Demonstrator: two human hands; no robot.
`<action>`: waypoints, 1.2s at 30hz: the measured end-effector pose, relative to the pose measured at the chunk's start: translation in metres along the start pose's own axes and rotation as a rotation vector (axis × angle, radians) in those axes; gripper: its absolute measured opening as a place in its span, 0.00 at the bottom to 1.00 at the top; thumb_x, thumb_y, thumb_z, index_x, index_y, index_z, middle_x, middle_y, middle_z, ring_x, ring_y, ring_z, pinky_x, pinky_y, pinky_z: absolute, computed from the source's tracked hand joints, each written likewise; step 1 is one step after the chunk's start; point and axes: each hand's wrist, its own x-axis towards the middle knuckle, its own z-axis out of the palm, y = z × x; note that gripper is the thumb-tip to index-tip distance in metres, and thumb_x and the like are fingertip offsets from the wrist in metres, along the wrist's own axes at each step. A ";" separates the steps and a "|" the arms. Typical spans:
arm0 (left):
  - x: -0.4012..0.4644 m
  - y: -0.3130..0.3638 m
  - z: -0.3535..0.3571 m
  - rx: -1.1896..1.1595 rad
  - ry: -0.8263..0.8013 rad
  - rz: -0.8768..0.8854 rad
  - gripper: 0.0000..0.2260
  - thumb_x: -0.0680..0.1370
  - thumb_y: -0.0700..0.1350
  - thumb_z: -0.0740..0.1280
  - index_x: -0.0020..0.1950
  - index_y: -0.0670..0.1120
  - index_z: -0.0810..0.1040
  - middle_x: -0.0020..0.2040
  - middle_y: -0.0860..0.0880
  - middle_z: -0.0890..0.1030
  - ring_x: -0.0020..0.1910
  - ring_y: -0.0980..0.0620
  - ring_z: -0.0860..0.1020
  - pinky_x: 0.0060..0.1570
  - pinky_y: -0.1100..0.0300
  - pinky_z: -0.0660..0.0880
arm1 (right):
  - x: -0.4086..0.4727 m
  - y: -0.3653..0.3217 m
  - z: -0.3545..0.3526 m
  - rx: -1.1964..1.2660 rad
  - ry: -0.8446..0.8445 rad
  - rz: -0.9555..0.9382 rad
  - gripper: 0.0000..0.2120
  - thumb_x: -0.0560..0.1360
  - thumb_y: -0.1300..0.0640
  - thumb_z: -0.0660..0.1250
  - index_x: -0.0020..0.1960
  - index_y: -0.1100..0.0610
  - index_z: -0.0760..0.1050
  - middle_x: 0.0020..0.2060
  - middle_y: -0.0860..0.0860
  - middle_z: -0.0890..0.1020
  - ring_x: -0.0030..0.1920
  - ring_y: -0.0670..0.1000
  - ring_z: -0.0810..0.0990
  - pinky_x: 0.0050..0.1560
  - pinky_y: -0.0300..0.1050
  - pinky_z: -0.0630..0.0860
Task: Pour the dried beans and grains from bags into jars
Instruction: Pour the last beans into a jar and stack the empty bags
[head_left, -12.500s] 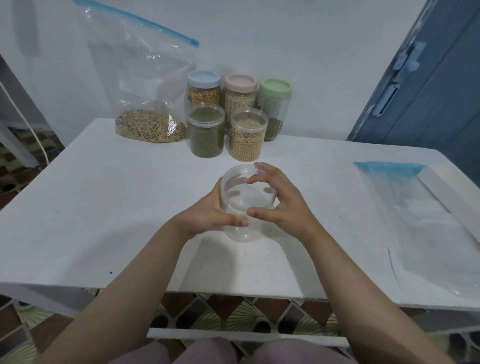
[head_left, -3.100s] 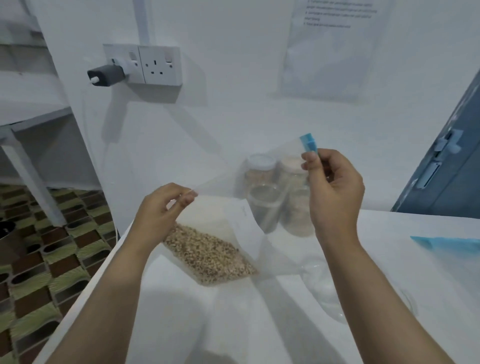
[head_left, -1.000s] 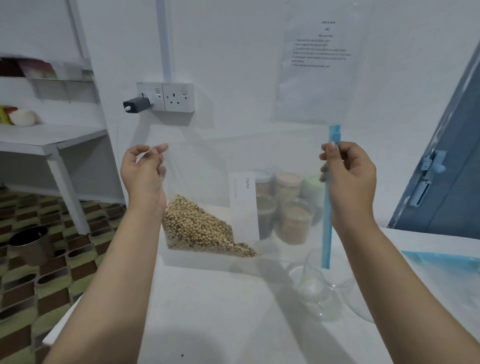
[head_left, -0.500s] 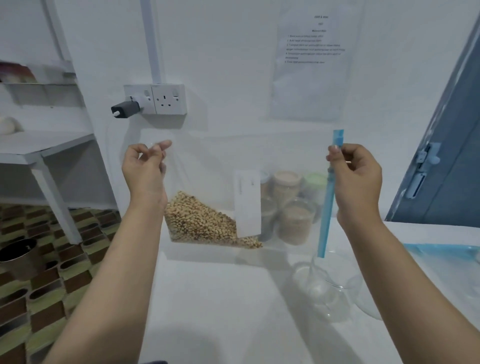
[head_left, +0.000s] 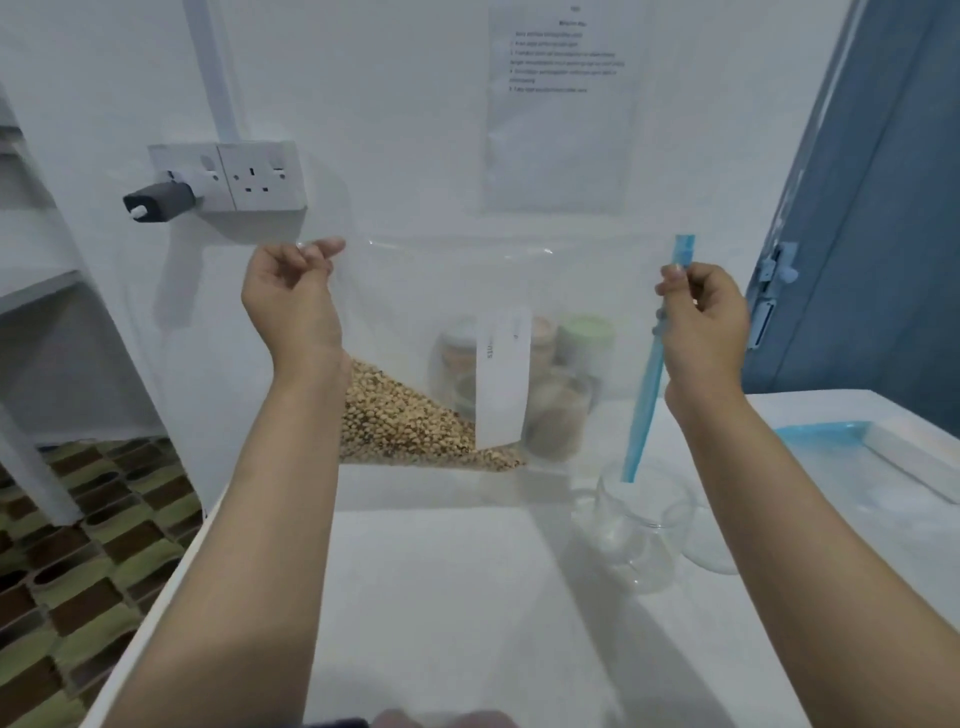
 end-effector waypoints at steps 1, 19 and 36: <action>0.001 0.000 0.002 -0.001 -0.014 0.000 0.15 0.78 0.31 0.61 0.39 0.49 0.65 0.43 0.44 0.83 0.39 0.58 0.79 0.40 0.65 0.68 | 0.000 0.003 -0.004 -0.006 0.005 0.006 0.09 0.81 0.53 0.64 0.41 0.48 0.74 0.39 0.45 0.78 0.35 0.44 0.72 0.41 0.42 0.72; -0.013 0.014 0.050 -0.006 -0.104 0.044 0.16 0.79 0.31 0.61 0.39 0.49 0.64 0.39 0.49 0.83 0.39 0.60 0.80 0.41 0.67 0.69 | 0.006 0.016 -0.041 0.022 0.006 0.055 0.08 0.82 0.54 0.62 0.45 0.48 0.75 0.40 0.44 0.79 0.45 0.44 0.75 0.52 0.37 0.72; -0.028 0.022 0.073 0.033 -0.126 0.083 0.15 0.80 0.32 0.61 0.40 0.49 0.64 0.40 0.48 0.84 0.38 0.59 0.79 0.42 0.66 0.69 | 0.003 0.026 -0.060 0.014 -0.028 0.051 0.07 0.83 0.52 0.61 0.47 0.46 0.74 0.42 0.43 0.79 0.46 0.42 0.76 0.51 0.35 0.70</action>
